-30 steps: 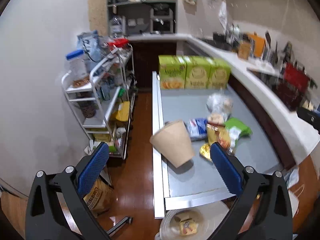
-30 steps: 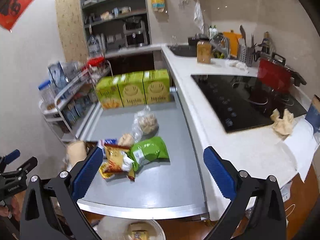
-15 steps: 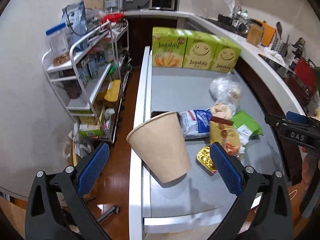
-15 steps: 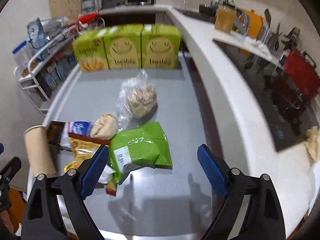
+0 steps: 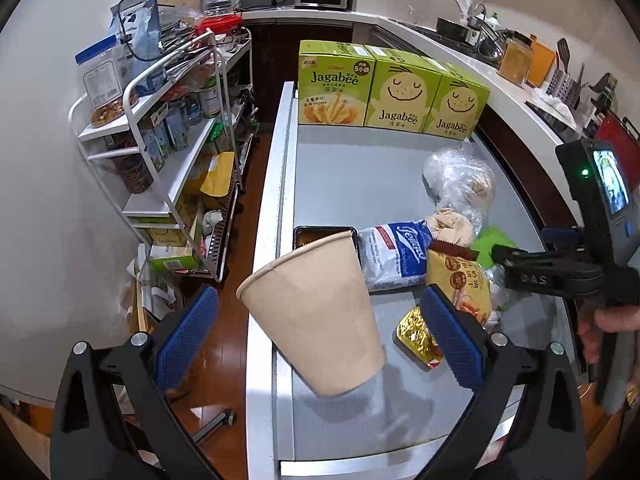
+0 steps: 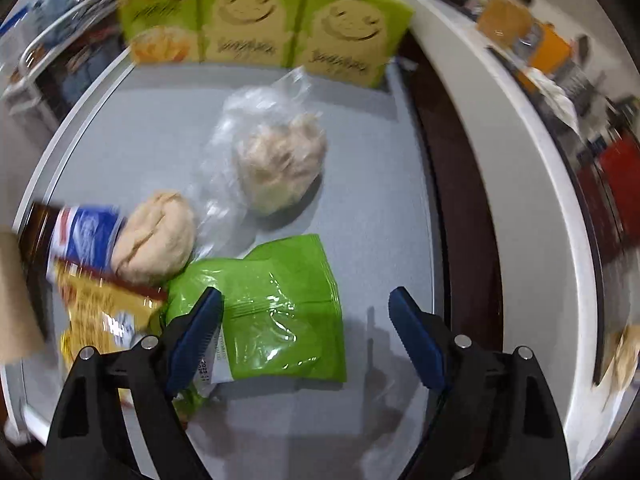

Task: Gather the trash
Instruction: 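Grasp the second tan paper cup with the left gripper while the right gripper approaches the green bag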

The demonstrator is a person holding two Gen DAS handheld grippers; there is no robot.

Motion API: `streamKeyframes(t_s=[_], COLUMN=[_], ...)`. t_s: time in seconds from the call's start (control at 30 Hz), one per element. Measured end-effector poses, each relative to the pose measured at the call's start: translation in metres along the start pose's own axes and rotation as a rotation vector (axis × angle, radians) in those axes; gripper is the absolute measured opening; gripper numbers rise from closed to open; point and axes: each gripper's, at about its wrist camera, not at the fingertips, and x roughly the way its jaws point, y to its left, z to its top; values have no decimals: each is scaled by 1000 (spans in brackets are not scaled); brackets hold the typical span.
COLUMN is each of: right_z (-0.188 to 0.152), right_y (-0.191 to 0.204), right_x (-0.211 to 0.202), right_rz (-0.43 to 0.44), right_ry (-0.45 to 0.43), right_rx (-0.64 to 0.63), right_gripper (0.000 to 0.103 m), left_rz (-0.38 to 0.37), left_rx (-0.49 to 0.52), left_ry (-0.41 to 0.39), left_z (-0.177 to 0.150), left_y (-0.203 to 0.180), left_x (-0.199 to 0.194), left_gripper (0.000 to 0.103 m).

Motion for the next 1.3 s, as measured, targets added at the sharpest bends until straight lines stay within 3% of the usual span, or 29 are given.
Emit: streamKeyframes(t_s=[0.07, 0.23, 0.33, 0.47, 0.6, 0.7, 0.87, 1.0, 1.1, 1.3], right_z=[-11, -45, -57, -70, -83, -86, -63, -43, -31, -45], right_y=[4, 7, 0, -10, -8, -7, -36, -37, -22, -6], right_x=[-5, -25, -45, -61, -49, -41, -7, 4, 1, -9], right_rz=[23, -23, 46, 144, 246, 306, 351, 292, 134, 59], right_ry=[32, 30, 22, 84, 180, 192, 206, 182, 145, 107], right_rx=[-80, -186, -102, 112, 255, 295, 442, 395, 254, 199], right_gripper=[83, 83, 84, 87, 87, 87, 87, 84, 84, 85], left_rz=[-2, -15, -6, 44, 50, 45, 39, 41, 46, 2], left_rx=[12, 35, 74, 126, 104, 85, 50, 47, 56, 22], left_ry=[-2, -8, -20, -45, -50, -48, -51, -55, -51, -14], left_z=[-1, -5, -5, -2, -2, -5, -6, -7, -8, -5], left_y=[1, 3, -1, -8, -4, 2, 10, 11, 10, 9], left_x=[-2, -11, -16, -20, -20, -22, -25, -27, -25, -13], left_gripper=[101, 101, 101, 101, 101, 101, 101, 101, 101, 101])
